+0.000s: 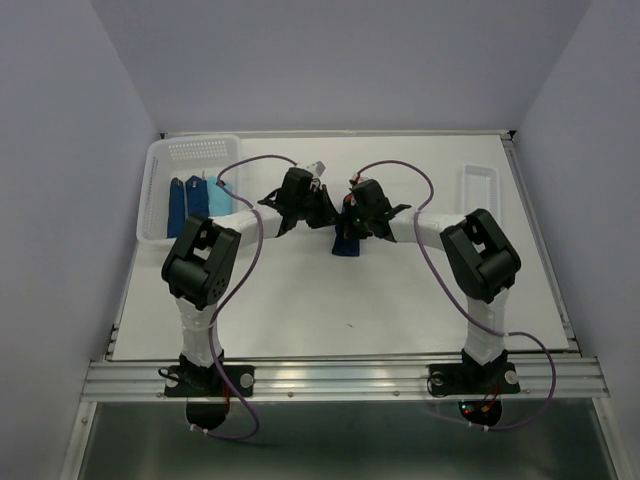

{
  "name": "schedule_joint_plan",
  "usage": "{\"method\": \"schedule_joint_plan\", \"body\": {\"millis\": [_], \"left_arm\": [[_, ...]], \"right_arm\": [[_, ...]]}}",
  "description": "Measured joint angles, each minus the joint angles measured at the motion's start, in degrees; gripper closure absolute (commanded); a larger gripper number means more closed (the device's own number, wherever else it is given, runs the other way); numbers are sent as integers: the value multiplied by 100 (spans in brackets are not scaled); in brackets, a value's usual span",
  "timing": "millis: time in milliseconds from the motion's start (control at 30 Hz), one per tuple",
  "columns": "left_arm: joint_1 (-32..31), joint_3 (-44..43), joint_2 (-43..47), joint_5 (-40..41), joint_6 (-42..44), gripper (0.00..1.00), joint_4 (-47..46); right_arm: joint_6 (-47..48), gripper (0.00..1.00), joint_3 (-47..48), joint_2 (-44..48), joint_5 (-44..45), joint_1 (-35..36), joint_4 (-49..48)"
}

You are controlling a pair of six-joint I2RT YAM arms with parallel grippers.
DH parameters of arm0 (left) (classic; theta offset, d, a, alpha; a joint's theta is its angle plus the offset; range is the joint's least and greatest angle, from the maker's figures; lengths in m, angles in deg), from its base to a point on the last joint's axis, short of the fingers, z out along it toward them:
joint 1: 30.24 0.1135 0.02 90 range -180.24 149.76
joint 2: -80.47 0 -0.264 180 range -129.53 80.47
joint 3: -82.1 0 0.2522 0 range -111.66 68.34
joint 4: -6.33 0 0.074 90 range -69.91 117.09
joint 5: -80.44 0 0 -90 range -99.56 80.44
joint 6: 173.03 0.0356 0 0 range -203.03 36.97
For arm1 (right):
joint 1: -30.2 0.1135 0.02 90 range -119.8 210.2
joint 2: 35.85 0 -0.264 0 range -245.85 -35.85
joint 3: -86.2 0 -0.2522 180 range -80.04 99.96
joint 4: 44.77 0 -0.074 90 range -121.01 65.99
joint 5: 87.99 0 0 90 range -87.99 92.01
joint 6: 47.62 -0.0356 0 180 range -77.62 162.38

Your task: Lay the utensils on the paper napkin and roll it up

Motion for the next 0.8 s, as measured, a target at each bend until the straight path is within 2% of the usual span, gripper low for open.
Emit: {"method": "schedule_joint_plan", "body": {"millis": [533, 800], "left_arm": [[-35, 61, -9, -15, -107, 100, -87], [-35, 61, -79, -214, -166, 100, -179]], "right_arm": [[59, 94, -109, 151, -13, 0, 212], [33, 95, -605, 396, -214, 0, -181]]}}
